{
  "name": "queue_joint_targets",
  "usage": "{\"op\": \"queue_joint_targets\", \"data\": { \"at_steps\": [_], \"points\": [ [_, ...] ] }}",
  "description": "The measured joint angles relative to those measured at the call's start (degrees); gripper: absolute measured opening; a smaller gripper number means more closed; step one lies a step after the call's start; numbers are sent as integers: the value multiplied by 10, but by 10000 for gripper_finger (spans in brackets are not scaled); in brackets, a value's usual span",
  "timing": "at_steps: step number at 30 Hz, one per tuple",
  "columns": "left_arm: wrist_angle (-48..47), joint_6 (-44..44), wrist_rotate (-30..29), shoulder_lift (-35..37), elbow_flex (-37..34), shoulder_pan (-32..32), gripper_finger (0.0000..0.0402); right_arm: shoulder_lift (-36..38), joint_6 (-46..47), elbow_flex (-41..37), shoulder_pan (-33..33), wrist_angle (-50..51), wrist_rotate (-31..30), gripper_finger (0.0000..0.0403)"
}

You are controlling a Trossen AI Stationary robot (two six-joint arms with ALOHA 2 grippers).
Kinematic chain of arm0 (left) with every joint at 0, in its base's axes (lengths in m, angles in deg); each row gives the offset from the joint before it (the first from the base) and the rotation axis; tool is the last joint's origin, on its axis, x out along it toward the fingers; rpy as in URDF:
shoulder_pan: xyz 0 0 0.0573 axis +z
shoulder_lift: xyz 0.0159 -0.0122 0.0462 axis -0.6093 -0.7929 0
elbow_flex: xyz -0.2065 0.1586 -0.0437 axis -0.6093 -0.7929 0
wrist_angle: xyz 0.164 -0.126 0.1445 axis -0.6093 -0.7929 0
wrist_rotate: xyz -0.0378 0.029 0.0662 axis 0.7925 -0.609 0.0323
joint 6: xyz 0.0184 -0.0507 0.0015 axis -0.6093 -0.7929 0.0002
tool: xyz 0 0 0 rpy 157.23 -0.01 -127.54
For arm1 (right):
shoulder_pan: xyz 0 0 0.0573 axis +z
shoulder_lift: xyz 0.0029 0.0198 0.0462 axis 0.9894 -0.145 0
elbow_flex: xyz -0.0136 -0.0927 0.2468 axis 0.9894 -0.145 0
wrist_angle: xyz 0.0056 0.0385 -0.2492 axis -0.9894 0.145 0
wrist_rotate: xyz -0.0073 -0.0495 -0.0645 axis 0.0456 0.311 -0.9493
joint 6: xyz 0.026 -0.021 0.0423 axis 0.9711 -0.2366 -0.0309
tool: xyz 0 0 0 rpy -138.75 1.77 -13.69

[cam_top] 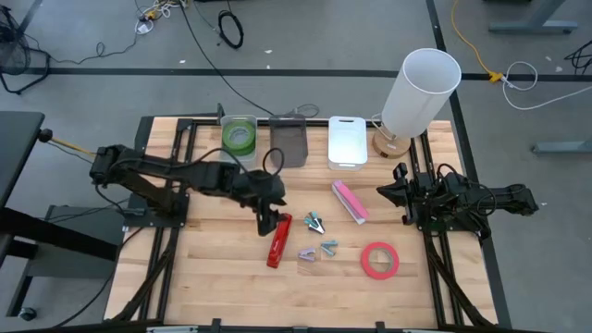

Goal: Pick and place Stapler, Stapler remover, tape
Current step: Put the red stapler into the black bin

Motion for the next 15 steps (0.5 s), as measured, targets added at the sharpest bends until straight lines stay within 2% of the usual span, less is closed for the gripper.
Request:
{"op": "queue_joint_targets", "data": {
  "at_steps": [15],
  "points": [
    [20,1,-1,-1,0,-22,238,0,-12,0,0,0,0,16]
  ]
}}
